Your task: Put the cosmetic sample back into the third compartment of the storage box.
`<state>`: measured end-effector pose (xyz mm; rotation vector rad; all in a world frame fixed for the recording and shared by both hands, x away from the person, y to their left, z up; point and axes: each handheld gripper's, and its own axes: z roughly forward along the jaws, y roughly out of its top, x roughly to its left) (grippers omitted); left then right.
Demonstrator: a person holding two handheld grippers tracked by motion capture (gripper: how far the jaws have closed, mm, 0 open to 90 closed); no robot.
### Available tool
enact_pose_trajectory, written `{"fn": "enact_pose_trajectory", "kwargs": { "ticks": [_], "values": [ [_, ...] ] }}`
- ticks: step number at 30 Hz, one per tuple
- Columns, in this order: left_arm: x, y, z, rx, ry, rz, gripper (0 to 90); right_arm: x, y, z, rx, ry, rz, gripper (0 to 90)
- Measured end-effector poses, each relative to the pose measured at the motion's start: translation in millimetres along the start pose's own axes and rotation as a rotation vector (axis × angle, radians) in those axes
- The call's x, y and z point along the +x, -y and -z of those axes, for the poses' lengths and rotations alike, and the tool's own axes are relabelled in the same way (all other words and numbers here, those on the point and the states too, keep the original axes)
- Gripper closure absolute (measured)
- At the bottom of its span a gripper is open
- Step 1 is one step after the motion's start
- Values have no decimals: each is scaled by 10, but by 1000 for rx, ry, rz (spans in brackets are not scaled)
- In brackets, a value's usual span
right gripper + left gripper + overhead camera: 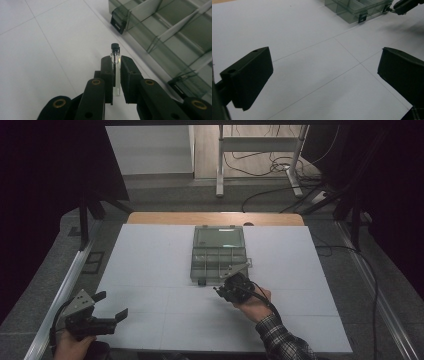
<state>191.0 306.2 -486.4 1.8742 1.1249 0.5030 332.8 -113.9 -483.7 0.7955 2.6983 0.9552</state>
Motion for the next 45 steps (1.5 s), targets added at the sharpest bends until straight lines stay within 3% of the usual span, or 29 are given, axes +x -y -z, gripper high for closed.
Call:
{"fn": "enact_pose_trajectory", "kwargs": {
  "ticks": [45],
  "values": [
    [9, -4, -8, -1, 10, 2, 3, -454, -234, -56, -51, 91, -74, 807]
  ]
}}
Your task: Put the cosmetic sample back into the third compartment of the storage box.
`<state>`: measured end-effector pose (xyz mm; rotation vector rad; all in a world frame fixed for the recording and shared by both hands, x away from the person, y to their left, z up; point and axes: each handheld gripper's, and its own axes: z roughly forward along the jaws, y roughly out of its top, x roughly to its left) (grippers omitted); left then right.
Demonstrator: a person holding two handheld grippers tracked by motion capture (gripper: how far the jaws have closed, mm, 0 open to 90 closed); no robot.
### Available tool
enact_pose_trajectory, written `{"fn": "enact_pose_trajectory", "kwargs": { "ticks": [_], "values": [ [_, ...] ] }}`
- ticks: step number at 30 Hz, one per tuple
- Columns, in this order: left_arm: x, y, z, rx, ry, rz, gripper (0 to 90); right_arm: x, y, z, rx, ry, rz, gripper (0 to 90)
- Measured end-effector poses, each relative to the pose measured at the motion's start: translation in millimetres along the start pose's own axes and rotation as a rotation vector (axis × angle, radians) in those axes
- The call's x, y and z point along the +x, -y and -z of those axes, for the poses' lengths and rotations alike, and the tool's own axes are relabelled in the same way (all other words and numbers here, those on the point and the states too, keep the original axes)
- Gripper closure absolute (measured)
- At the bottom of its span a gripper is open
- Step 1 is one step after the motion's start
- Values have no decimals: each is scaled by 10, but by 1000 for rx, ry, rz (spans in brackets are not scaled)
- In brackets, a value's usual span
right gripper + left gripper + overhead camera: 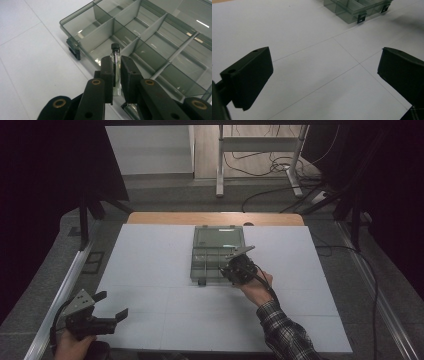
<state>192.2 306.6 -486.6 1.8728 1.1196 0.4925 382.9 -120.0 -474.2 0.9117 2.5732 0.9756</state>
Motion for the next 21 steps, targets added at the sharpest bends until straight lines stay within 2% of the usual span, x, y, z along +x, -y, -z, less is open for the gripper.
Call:
{"fn": "enact_pose_trajectory", "kwargs": {
  "ticks": [21],
  "values": [
    [2, -3, -4, 1, 2, -1, 3, -208, -130, -126, -19, 43, -41, 807]
  ]
}}
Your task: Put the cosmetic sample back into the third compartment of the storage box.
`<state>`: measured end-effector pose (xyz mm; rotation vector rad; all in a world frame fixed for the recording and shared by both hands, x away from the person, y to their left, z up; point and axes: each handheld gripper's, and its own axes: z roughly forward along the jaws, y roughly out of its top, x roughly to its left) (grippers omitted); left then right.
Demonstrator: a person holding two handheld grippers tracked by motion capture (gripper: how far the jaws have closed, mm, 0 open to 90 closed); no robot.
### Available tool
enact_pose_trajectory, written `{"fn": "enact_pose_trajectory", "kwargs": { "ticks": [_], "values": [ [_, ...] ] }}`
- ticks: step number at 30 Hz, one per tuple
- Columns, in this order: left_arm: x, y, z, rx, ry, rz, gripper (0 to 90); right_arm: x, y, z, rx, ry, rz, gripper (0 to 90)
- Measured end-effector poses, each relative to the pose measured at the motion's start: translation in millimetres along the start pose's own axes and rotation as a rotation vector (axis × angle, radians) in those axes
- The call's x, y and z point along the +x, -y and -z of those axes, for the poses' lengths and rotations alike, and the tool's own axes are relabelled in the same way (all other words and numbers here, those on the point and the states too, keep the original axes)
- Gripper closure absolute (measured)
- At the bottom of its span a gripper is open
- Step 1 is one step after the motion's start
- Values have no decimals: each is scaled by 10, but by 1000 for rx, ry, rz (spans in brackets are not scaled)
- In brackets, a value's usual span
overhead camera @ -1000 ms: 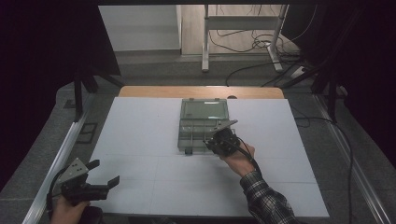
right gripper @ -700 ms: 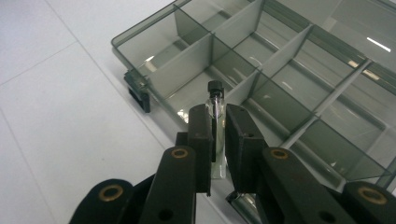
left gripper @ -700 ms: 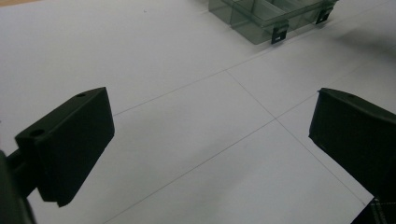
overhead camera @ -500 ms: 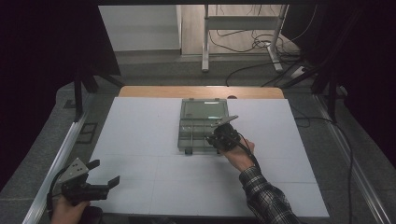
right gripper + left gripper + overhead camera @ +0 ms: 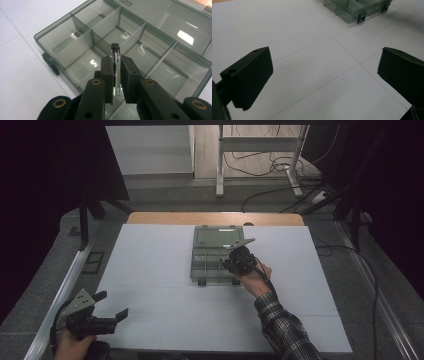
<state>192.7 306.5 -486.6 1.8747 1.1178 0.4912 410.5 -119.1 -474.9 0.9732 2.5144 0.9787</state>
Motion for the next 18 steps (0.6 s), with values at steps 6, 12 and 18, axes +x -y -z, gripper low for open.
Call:
{"fn": "enact_pose_trajectory", "kwargs": {
  "ticks": [6, 12, 18],
  "values": [
    [1, 0, -1, 0, 1, 0, 3, -53, -62, -28, -12, 11, 1, 807],
    [1, 0, -1, 0, 1, 1, 3, -103, -97, -69, -17, 22, -6, 807],
    [2, -1, -1, 1, 1, 0, 4, -180, -132, -103, -25, 37, -18, 807]
  ]
}}
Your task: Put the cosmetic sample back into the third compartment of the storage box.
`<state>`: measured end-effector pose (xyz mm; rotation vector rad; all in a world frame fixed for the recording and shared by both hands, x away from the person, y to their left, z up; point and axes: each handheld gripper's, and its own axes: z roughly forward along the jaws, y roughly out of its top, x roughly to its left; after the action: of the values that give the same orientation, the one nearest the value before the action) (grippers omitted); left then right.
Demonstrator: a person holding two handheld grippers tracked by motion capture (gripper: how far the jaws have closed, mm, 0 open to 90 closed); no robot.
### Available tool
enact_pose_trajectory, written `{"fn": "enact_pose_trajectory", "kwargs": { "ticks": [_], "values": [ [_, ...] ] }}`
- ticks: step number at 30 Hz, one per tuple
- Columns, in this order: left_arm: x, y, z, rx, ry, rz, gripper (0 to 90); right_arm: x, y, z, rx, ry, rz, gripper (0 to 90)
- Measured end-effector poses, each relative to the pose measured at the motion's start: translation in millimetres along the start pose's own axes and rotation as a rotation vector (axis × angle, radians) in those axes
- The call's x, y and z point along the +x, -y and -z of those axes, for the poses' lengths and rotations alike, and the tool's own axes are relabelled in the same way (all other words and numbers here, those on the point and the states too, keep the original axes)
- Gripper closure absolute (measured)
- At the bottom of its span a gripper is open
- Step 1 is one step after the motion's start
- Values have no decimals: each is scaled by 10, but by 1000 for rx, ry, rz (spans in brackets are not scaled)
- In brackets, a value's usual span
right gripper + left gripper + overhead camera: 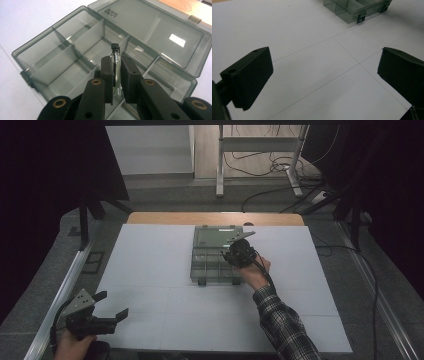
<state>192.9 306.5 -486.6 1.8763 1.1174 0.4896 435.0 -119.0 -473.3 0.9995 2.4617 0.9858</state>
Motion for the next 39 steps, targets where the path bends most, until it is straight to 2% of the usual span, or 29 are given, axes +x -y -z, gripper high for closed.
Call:
{"fn": "enact_pose_trajectory", "kwargs": {
  "ticks": [4, 16, 22, 27, 31, 36, 39],
  "values": [
    [0, 0, -1, 0, 2, 1, 3, -52, -14, -60, -4, 10, -7, 806],
    [0, 0, -2, 1, 3, 0, 3, -81, -23, -168, 9, 28, -5, 799],
    [1, 1, 2, -3, 6, -1, 3, -58, -19, -183, 11, 27, 6, 742],
    [1, 2, 2, -3, 7, -1, 3, -53, -17, -169, 19, 11, -6, 674],
    [-1, 1, 2, -4, 7, -2, 3, -51, -12, -164, 23, 14, -2, 660],
    [-1, 0, 1, -4, 7, -1, 3, -41, -15, -140, 28, 0, -17, 615],
    [-2, 0, 2, -4, 7, -2, 3, -23, -17, -120, 34, -12, -26, 554]
  ]
}}
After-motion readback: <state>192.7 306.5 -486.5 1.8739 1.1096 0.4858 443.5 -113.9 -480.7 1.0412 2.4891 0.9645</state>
